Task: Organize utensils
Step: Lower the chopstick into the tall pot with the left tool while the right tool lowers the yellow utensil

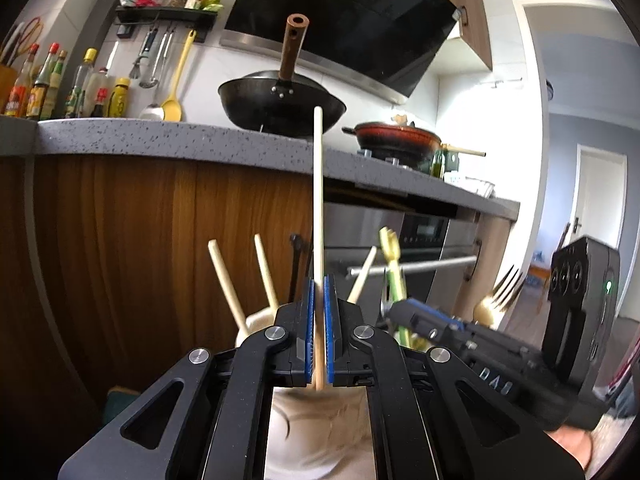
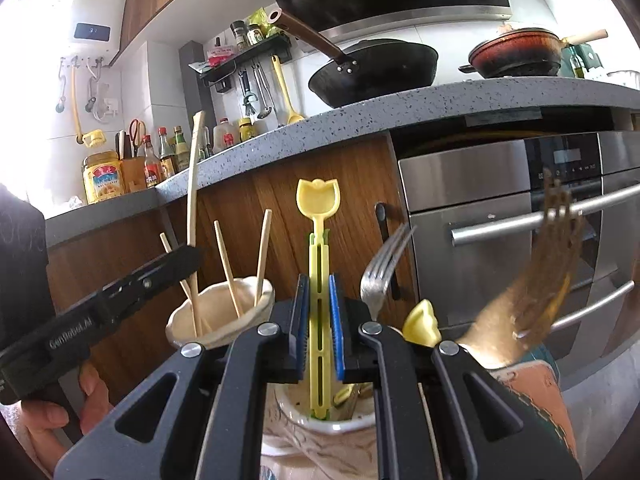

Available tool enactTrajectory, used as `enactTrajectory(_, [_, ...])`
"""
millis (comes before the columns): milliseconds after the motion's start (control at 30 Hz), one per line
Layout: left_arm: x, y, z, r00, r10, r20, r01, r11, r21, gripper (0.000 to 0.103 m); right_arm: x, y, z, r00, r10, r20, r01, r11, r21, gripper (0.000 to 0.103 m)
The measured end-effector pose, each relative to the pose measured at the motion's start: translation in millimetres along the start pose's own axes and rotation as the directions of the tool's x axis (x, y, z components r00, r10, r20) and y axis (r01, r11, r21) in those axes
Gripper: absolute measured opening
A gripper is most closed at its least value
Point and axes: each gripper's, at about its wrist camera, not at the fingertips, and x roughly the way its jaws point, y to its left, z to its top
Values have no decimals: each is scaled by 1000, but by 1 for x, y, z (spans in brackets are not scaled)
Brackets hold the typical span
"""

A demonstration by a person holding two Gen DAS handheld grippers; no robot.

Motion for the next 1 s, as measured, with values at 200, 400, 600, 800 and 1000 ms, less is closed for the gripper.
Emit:
enactTrajectory(200, [-6,-2,-10,998,14,-56,-13,1000,23,5,-10,0,-11,999,-27,-35,26,1000,-16,10])
enactTrajectory(400, [-6,-6,-12,996,33,-88,-29,999,46,5,-16,-5,-17,997,-36,-72,37,999,12,10])
enactTrajectory(600, [-7,-6,-11,995,35,-94,-32,999,36,15,-21,-6,-19,995,-43,-93,45,999,20,10])
enactTrajectory(800, [-11,-5,-11,995,30,-92,-28,999,24,24,-20,-6,-21,993,-55,-105,58,998,19,10])
enactTrajectory(1000, [-19,-5,-12,994,38,-104,-36,999,18,42,-21,-6,-20,993,-56,-104,58,998,17,20])
